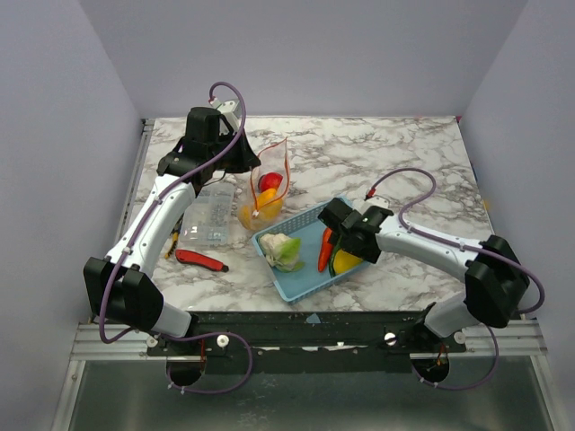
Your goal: Place the food in the zip-top bag and seal the zipper
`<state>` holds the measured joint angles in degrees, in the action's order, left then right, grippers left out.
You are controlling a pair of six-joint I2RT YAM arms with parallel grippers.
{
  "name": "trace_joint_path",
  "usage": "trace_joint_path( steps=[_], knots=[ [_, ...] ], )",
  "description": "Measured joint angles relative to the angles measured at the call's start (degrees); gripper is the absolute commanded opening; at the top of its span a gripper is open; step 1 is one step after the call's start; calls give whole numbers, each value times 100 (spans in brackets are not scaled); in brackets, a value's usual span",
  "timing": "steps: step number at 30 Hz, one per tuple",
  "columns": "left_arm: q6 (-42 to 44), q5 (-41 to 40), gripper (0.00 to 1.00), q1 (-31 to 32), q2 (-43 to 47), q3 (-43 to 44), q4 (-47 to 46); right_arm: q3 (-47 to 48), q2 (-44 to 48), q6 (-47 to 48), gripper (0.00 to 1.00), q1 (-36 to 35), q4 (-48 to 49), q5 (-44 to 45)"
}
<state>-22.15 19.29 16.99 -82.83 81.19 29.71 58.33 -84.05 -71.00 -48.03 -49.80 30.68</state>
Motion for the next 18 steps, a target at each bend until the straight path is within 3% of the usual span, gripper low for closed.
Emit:
trace_joint_path(
  steps=[6,15,18],
  knots=[
    [0,13,0,0,0,0,0,28,-647,-192,80,0,28,136],
    [0,31,0,0,0,-2,0,348,-951,-90,29,0,107,101],
    [0,33,0,0,0,-2,0,581,-944,-68,23,0,-26,103]
  ],
)
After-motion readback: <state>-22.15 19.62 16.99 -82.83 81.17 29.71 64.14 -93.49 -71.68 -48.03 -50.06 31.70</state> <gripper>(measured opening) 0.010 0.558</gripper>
